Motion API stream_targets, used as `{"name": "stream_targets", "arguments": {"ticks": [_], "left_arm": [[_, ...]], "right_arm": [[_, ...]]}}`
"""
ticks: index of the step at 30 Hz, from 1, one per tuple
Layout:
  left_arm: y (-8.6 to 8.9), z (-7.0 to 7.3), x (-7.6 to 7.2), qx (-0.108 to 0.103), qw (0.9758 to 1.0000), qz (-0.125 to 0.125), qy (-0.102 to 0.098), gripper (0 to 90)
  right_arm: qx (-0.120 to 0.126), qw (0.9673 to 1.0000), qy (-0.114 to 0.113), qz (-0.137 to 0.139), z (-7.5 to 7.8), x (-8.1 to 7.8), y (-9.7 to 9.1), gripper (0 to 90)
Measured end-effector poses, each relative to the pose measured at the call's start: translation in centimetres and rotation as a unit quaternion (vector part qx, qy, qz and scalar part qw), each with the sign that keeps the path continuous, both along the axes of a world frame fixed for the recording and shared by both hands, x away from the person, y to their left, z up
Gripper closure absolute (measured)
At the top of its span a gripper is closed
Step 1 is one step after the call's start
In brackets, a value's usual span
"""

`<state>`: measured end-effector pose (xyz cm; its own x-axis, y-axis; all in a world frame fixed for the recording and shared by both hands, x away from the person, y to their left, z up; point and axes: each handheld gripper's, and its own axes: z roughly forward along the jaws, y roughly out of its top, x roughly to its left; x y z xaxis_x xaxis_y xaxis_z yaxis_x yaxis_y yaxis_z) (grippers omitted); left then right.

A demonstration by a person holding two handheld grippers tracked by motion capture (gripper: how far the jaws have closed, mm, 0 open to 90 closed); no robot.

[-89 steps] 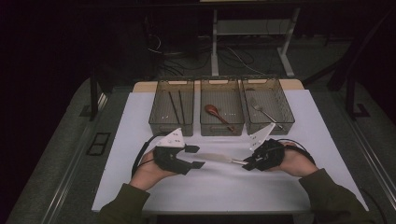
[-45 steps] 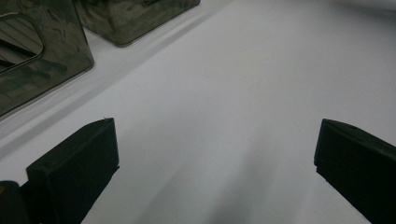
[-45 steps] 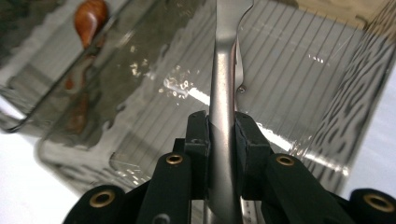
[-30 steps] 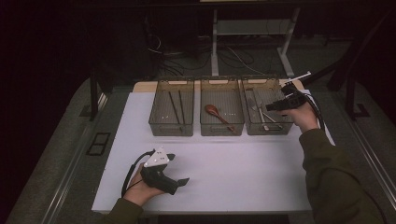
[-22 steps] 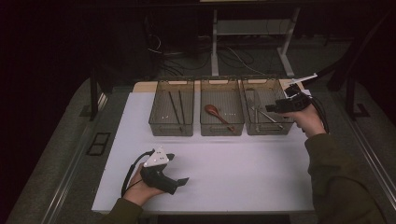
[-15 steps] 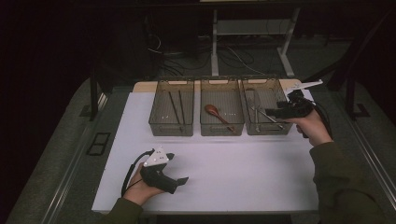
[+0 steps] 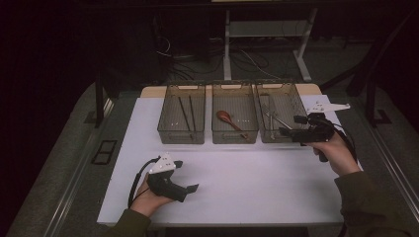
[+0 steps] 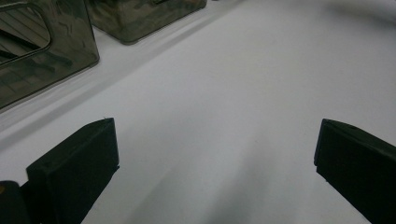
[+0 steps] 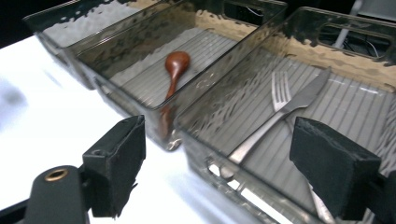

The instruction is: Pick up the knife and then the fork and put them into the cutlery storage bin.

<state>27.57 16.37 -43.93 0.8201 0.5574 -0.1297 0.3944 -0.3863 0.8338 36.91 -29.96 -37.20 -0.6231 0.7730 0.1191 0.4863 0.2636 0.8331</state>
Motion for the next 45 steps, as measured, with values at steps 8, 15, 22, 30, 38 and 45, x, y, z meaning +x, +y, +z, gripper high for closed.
{"name": "stream_targets", "arguments": {"ticks": [8, 15, 22, 30, 38, 45], "left_arm": [[-0.2, 0.0, -0.1, 0.002, 1.0, -0.003, 0.0, 0.0], [-0.2, 0.0, -0.2, 0.001, 1.0, -0.002, 0.001, 0.0], [-0.3, 0.0, -0.2, 0.001, 1.0, -0.005, 0.002, 0.0], [-0.4, 0.0, -0.3, 0.0, 1.0, -0.007, 0.003, 0.0], [-0.4, 0.1, -0.4, -0.001, 1.0, -0.006, 0.002, 0.0], [-0.4, 0.2, -0.5, -0.001, 1.0, -0.006, 0.0, 0.0]], "right_arm": [[-0.004, 0.9998, -0.007, 0.017, -1.5, -2.4, 0.7, 16.6], [-0.002, 0.9996, -0.011, 0.027, -2.3, -4.1, 1.0, 13.9], [-0.001, 0.9995, -0.014, 0.028, -3.5, -5.6, 1.0, 13.9], [-0.003, 0.9993, -0.009, 0.038, -4.8, -7.3, 1.1, 13.9], [0.001, 0.9992, -0.009, 0.04, -5.7, -8.7, 1.1, 13.9], [-0.001, 0.9989, -0.007, 0.046, -6.5, -9.8, 1.1, 13.8]]}}
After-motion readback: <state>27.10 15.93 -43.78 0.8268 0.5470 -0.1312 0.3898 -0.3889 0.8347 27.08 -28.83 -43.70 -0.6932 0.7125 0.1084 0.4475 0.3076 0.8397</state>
